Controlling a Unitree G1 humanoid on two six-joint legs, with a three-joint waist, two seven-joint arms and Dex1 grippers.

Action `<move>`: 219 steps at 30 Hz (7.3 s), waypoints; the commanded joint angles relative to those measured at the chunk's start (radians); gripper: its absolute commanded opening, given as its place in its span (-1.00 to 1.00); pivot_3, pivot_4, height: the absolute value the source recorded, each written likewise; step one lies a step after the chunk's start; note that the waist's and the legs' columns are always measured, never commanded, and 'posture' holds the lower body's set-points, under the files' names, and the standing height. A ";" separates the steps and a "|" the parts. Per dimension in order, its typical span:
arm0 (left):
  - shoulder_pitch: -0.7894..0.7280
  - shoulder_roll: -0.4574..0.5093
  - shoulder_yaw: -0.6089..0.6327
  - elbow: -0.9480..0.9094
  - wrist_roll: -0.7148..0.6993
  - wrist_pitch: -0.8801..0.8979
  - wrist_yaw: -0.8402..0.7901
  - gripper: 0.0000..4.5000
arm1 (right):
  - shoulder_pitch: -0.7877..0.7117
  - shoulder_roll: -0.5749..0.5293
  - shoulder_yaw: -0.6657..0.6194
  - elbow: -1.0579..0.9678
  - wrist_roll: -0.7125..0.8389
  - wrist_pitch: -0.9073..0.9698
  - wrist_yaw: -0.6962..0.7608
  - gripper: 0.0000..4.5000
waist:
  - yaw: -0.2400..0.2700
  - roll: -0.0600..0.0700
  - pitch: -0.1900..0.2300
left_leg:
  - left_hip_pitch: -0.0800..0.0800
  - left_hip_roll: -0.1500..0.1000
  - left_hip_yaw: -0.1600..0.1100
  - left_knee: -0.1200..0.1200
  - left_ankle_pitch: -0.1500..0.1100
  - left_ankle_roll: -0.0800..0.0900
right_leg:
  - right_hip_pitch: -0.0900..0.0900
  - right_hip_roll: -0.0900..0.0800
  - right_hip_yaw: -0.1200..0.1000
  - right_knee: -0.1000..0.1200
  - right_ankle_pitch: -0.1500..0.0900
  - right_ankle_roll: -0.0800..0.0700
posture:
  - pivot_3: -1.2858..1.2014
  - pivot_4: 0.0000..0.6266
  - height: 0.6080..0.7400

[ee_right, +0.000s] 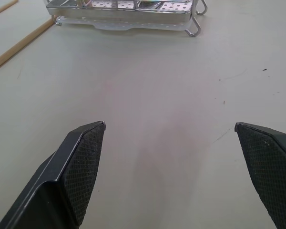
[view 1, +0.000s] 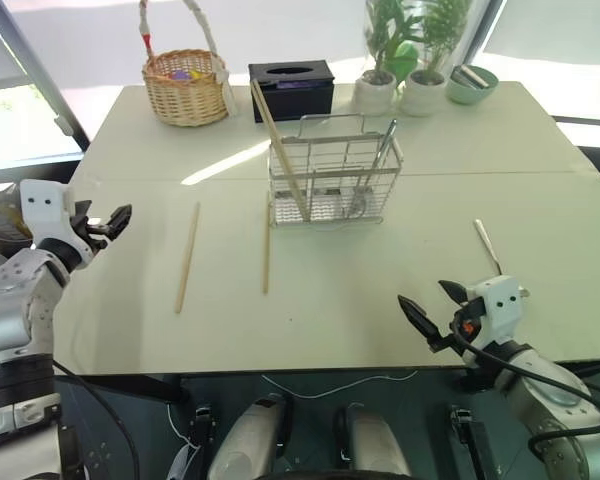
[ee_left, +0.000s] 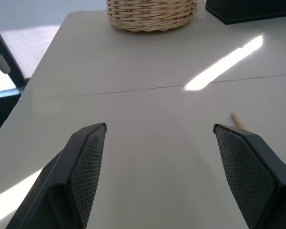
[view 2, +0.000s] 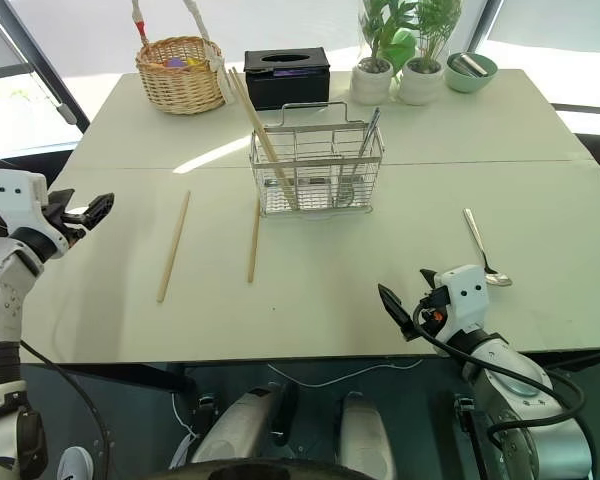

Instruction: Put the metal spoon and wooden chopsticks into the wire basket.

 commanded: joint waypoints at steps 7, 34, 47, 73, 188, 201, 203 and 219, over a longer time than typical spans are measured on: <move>-0.036 0.001 0.011 -0.023 -0.015 0.005 -0.002 0.68 | -0.002 0.005 -0.016 -0.019 -0.001 -0.032 0.005 1.00 | 0.000 0.000 0.000 | 0.000 0.000 0.000 0.001 0.000 0.000 | 0.000 0.000 0.000 0.000 0.000 0.000 | 0.03 -0.52 0.78; -0.047 -0.015 0.005 -0.143 -0.099 0.124 -0.026 0.68 | -0.131 -0.131 -0.073 0.042 0.016 0.034 0.067 1.00 | -0.003 -0.001 -0.001 | 0.001 0.000 0.001 0.005 0.000 0.000 | 0.001 0.000 0.000 0.006 0.000 -0.001 | 0.03 -0.52 0.78; -0.162 0.085 -0.230 -0.474 -0.413 0.400 -0.383 0.68 | -0.707 -0.373 -0.038 0.662 -0.065 0.262 0.080 1.00 | -0.007 0.000 0.000 | 0.001 0.000 0.002 0.005 0.001 0.000 | 0.003 -0.001 0.000 0.007 0.000 -0.002 | 0.03 -0.52 0.78; -0.296 0.070 -0.338 -0.426 -0.383 0.350 -0.489 0.69 | -0.781 -0.328 0.043 0.952 -0.166 0.258 0.169 -0.78 | -0.033 0.001 0.001 | 0.000 0.000 0.002 0.006 0.001 0.000 | 0.003 0.000 0.000 0.007 0.000 -0.001 | 0.03 -0.52 0.78; -0.440 -0.139 -0.385 0.264 0.087 0.637 0.139 0.51 | -0.410 -0.390 -0.047 0.028 0.410 0.290 0.414 0.36 | -0.001 0.001 0.002 | -0.001 0.000 0.001 0.006 0.001 -0.001 | 0.003 -0.001 0.000 0.008 0.000 -0.001 | 0.03 -0.52 0.78; -0.470 -0.152 -0.383 0.322 0.142 0.667 0.100 -0.99 | -0.380 -0.379 -0.072 0.011 0.436 0.281 0.377 0.36 | -0.001 0.001 0.001 | -0.001 0.000 0.001 0.006 0.001 -0.001 | 0.004 -0.002 0.000 0.007 0.000 -0.001 | 0.03 -0.52 0.78; -0.469 -0.159 -0.366 0.321 0.146 0.661 0.110 -0.99 | -0.376 -0.380 -0.072 0.012 0.435 0.278 0.376 0.36 | -0.001 0.001 0.001 | -0.001 0.000 0.001 0.006 0.001 -0.001 | 0.004 -0.002 0.000 0.007 0.000 -0.001 | 0.03 -0.52 0.78; -0.746 -0.272 -0.065 0.102 -0.101 0.063 -0.006 -0.99 | -0.372 -0.404 -0.099 0.026 0.409 0.271 0.363 0.36 | -0.001 -0.007 0.006 | -0.006 0.000 0.000 0.008 0.001 0.000 | 0.001 -0.002 -0.003 0.005 0.002 0.002 | 0.03 -0.52 0.78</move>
